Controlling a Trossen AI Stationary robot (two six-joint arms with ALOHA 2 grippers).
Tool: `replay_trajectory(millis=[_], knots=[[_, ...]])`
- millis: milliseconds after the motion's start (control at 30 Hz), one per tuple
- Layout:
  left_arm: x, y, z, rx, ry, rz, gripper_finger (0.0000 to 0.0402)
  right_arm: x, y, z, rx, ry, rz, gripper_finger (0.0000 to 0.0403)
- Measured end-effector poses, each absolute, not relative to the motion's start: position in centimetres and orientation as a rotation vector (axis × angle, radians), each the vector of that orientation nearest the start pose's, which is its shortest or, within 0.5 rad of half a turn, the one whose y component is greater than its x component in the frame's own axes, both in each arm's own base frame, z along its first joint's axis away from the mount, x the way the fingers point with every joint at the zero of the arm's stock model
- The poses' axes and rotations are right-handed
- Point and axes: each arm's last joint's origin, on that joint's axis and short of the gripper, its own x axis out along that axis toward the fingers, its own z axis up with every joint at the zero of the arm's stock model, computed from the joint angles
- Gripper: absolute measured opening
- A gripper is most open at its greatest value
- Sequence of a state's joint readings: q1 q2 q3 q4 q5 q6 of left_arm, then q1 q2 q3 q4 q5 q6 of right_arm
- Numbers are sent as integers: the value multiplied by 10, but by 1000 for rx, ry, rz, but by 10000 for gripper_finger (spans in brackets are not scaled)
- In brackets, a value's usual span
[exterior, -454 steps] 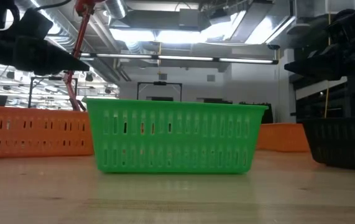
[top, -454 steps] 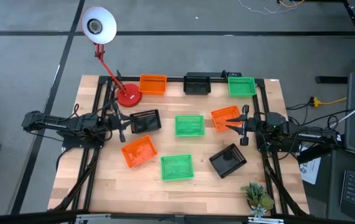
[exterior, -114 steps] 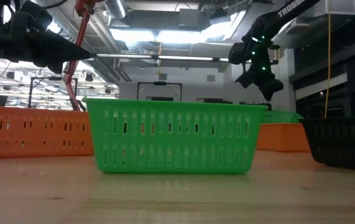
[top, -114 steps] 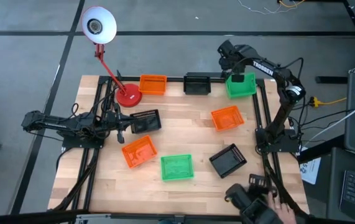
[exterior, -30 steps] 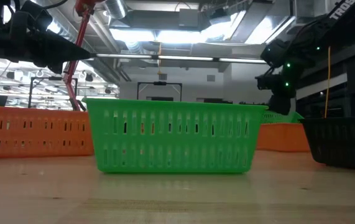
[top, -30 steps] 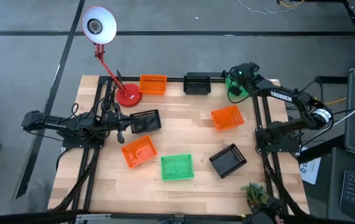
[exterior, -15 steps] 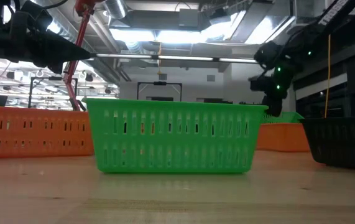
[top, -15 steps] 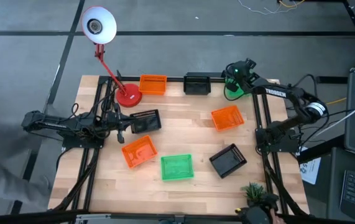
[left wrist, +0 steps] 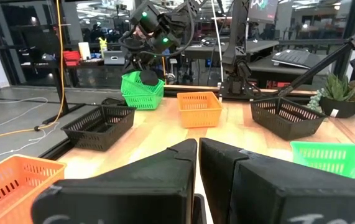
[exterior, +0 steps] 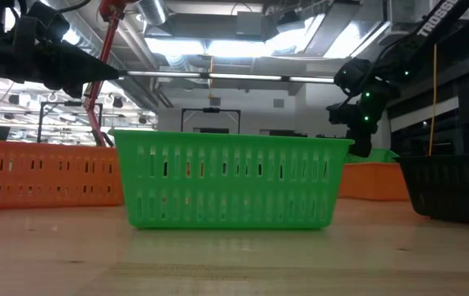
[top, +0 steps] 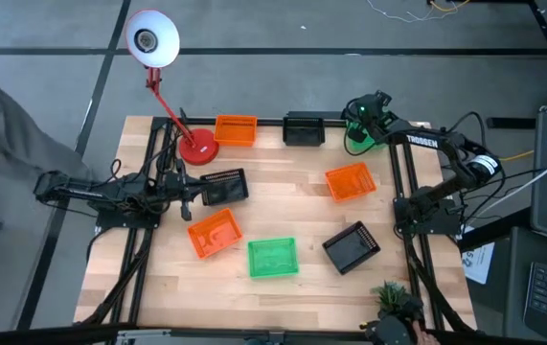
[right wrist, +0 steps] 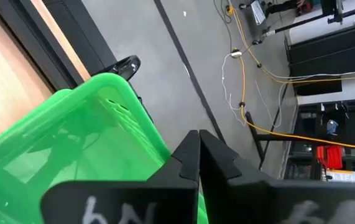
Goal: Stack baskets by color
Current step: Stack the middle green bin on top of the top green bin
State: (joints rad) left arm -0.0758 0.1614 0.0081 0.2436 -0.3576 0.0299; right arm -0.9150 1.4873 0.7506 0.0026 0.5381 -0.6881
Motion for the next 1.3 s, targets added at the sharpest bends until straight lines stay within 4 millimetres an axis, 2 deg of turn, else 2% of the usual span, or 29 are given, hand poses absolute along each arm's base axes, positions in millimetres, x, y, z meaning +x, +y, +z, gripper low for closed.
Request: replay_trajectory(millis=[267, 467, 567, 833, 933, 1000, 1100, 1200, 1300], knots=[[106, 2, 176, 10, -85, 283, 11, 161, -229, 192, -412, 1228, -977, 0], [106, 2, 176, 10, -85, 283, 11, 153, -234, 191, -337, 1207, -983, 0], [106, 2, 176, 10, -85, 283, 11, 152, -230, 182, -302, 1246, -919, 0], [106, 2, 176, 9, -85, 283, 11, 153, -235, 191, -335, 1213, -1032, 0], [106, 2, 176, 10, -85, 283, 11, 158, -229, 196, -302, 1256, -995, 0], [106, 2, 176, 9, -85, 283, 11, 163, -220, 205, -246, 1273, -969, 0], [106, 2, 176, 9, -85, 283, 11, 167, -202, 221, -73, 1336, -965, 0], [106, 2, 176, 9, -85, 283, 11, 164, -185, 238, 144, 1372, -1021, 0], [106, 2, 176, 11, -79, 283, 11, 156, -172, 240, 339, 1429, -1052, 0]])
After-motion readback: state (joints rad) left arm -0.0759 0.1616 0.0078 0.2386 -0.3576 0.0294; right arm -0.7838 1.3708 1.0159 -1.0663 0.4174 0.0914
